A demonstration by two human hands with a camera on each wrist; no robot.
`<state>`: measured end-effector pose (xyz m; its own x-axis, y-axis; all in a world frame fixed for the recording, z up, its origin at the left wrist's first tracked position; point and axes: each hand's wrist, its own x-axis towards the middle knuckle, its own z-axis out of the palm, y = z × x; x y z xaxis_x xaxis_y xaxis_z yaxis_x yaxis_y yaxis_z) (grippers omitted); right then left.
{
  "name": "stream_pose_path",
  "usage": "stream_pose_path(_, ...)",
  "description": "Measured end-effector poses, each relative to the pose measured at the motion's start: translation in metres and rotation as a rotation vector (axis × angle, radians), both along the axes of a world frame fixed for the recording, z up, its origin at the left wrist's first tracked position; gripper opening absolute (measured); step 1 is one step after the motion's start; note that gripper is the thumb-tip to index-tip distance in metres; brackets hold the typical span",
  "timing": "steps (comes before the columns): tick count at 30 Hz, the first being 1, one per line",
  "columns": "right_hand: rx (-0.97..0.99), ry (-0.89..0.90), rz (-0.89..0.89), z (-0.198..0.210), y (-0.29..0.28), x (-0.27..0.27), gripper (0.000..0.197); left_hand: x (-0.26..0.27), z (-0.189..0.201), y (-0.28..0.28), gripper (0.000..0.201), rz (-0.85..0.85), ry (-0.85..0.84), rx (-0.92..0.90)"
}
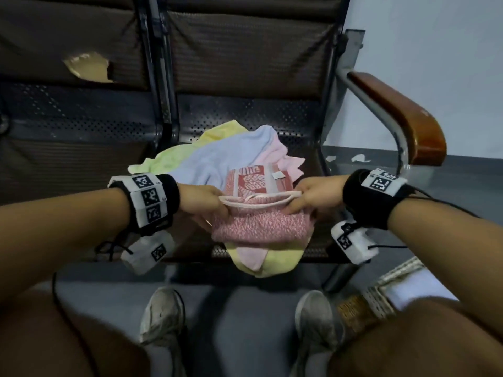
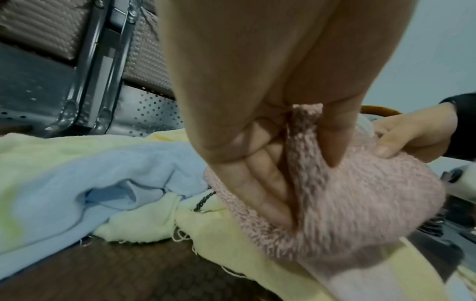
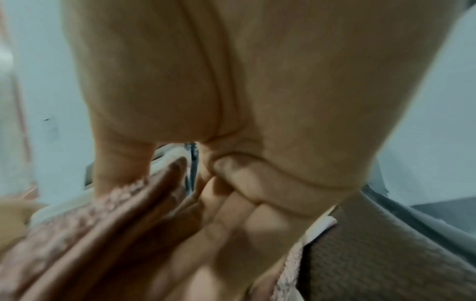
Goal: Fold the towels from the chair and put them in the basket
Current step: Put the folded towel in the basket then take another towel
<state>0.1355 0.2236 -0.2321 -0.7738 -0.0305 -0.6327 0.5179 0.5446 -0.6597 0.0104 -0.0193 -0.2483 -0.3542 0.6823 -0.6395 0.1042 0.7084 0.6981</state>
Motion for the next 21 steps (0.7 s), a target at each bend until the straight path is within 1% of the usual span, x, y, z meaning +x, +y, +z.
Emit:
stream_pose_path(3,-0.101,0.049,-0.184,-0.003,0.011,-0.015,0.009,-0.015,-0.004,0.008,0.006,0.171,0.076,0.074)
stream_pose_path(4,-0.156,0.044,-0.247,-0.006,0.015,-0.020,0.012,-0.021,-0.006,0.012,0.006,0.229,0.101,0.118)
stream_pose_path(6,-0.209,0.025,-0.319,-0.014,0.022,-0.029,0.032,-0.033,-0.016,0.023,0.016,0.335,0.135,0.209)
stream_pose_path(7,-0.193,0.032,-0.354,-0.018,0.024,-0.034,0.039,-0.037,-0.021,0.028,0.017,0.379,0.164,0.246)
stream_pose_path(8,-0.159,0.072,-0.401,-0.023,0.025,-0.041,0.040,-0.040,-0.026,0.034,0.019,0.425,0.199,0.279)
stream_pose_path(11,0.030,0.319,-0.595,-0.036,0.029,-0.063,0.029,-0.049,-0.042,0.050,0.030,0.539,0.294,0.333)
stream_pose_path(13,0.120,0.441,-0.656,-0.045,0.034,-0.075,0.027,-0.054,-0.052,0.056,0.037,0.614,0.288,0.328)
stream_pose_path(15,0.171,0.464,-0.655,-0.053,0.034,-0.083,0.029,-0.059,-0.060,0.059,0.050,0.652,0.259,0.313)
stream_pose_path(17,0.222,0.438,-0.601,-0.058,0.031,-0.086,0.027,-0.061,-0.066,0.060,0.069,0.632,0.274,0.273)
stream_pose_path(18,0.263,0.423,-0.556,-0.059,0.029,-0.086,0.029,-0.062,-0.068,0.060,0.076,0.616,0.297,0.250)
stream_pose_path(20,0.437,0.427,-0.426,-0.060,0.025,-0.083,0.044,-0.061,-0.069,0.061,0.081,0.574,0.363,0.218)
stream_pose_path(21,0.543,0.463,-0.349,-0.058,0.023,-0.079,0.052,-0.060,-0.070,0.061,0.076,0.528,0.447,0.195)
